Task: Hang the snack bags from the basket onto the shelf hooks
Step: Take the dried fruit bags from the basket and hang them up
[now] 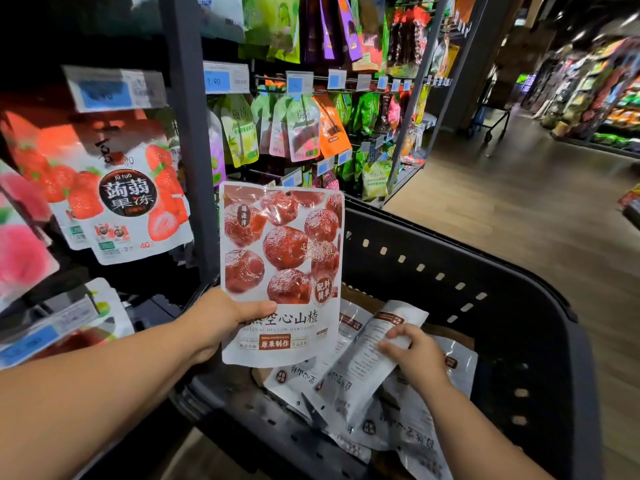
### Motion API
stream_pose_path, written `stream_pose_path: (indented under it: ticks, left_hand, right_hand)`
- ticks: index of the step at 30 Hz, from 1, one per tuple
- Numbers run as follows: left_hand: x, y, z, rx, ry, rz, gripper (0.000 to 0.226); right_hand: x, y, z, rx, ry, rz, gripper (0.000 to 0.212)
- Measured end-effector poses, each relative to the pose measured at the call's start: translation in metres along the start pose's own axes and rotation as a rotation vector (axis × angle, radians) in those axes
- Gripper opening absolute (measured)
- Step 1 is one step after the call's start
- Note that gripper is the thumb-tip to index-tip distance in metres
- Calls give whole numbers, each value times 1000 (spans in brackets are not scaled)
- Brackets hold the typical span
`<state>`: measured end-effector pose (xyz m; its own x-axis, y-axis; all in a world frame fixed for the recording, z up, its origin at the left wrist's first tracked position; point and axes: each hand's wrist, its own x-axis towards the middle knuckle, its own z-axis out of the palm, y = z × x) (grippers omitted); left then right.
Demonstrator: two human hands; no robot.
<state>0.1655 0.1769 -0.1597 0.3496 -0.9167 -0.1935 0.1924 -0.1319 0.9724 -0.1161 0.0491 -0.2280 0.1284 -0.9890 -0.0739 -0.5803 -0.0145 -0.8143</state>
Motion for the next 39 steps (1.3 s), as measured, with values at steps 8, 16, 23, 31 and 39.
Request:
stream_pose_path:
  ticks: [8, 16, 23, 31, 39]
  left_hand:
    - [0, 14, -7, -18, 35, 68, 30]
    - [1, 18, -11, -26, 45, 93, 33]
    - [1, 19, -13, -32, 59, 112, 33]
    - [-1, 22, -13, -57, 60, 117, 34]
    - [1, 21, -13, -44, 78, 116, 30]
  right_hand:
    - [-6, -14, 5, 78, -303, -46, 49]
    - [-2, -13, 15, -303, -41, -144, 25]
    - [-7, -22, 17, -789, 224, -373, 21]
    - [4, -24, 20, -797, 177, -526, 11]
    - [7, -29, 6, -604, 140, -297, 28]
